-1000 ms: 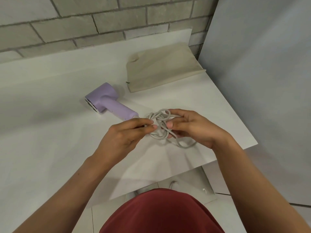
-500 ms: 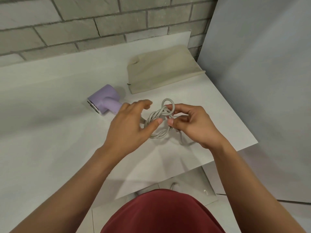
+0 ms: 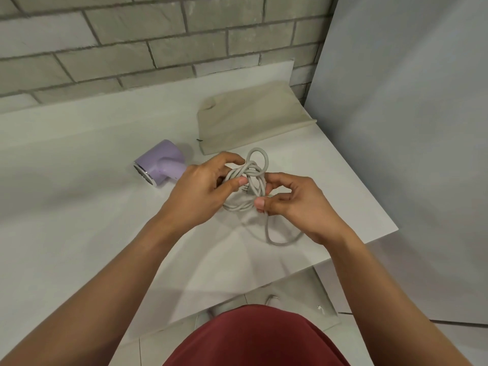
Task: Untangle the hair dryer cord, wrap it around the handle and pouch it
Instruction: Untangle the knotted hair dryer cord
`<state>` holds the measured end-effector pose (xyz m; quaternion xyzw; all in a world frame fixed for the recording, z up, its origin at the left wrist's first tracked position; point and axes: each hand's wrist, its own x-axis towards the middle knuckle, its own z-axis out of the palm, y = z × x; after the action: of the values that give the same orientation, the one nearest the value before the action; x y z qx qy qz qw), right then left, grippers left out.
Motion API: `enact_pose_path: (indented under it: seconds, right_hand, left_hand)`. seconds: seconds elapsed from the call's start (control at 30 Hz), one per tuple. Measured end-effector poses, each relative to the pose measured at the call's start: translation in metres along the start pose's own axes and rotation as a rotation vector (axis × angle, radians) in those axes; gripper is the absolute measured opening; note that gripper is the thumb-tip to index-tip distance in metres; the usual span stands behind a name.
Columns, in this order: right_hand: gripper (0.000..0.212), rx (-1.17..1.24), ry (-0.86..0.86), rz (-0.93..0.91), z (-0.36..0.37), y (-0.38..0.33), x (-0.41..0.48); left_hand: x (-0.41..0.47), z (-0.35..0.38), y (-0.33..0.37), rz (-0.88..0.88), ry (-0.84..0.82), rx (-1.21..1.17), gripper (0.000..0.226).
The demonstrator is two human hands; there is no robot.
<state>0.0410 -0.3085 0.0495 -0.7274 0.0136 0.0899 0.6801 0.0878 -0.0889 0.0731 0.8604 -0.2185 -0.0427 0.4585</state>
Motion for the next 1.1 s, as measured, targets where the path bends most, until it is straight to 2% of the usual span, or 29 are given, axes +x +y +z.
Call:
enact_pose_path:
  seconds: [0.1, 0.2, 0.27, 0.37, 0.43, 0.57, 0.67, 0.77, 0.93, 1.03, 1.1]
  right_hand:
    - [0.031, 0.012, -0.058, 0.002, 0.008, -0.004, 0.006]
    - [0.037, -0.019, -0.118, 0.010, 0.012, -0.006, 0.012]
    - [0.034, -0.026, -0.131, 0.001, 0.011, -0.007, 0.016]
    - [0.038, 0.024, -0.112, -0.003, 0.007, -0.006, 0.020]
    - [0.040, 0.061, -0.171, -0.019, 0.001, -0.006, 0.022]
    - [0.020, 0.235, -0.315, -0.046, -0.018, -0.008, 0.022]
    - [0.009, 0.285, -0.243, -0.071, -0.023, -0.007, 0.026]
    - [0.007, 0.319, -0.160, -0.131, -0.019, -0.009, 0.029]
    - [0.007, 0.395, -0.092, -0.226, -0.020, -0.020, 0.031]
    - [0.012, 0.327, -0.012, -0.308, -0.031, -0.033, 0.031]
    - [0.014, 0.148, 0.015, -0.383, -0.042, -0.046, 0.028]
  left_hand:
    - [-0.005, -0.001, -0.002, 0.010, -0.043, 0.003, 0.022]
    - [-0.008, -0.001, -0.002, 0.034, -0.097, 0.039, 0.016]
    - [-0.010, 0.000, -0.002, 0.050, -0.134, 0.063, 0.015]
    - [-0.012, 0.002, -0.002, 0.068, -0.131, 0.088, 0.013]
    - [-0.013, 0.002, 0.000, 0.077, -0.121, 0.080, 0.011]
    - [-0.011, -0.004, 0.003, 0.092, -0.068, 0.070, 0.010]
    - [-0.011, -0.011, 0.003, 0.103, -0.117, 0.059, 0.019]
    - [-0.012, -0.014, 0.004, 0.104, -0.162, 0.062, 0.031]
    - [-0.011, -0.016, 0.002, 0.054, -0.165, -0.003, 0.022]
    - [-0.012, -0.013, 0.004, 0.071, -0.127, -0.018, 0.030]
    - [-0.013, -0.009, 0.007, 0.086, -0.070, -0.035, 0.041]
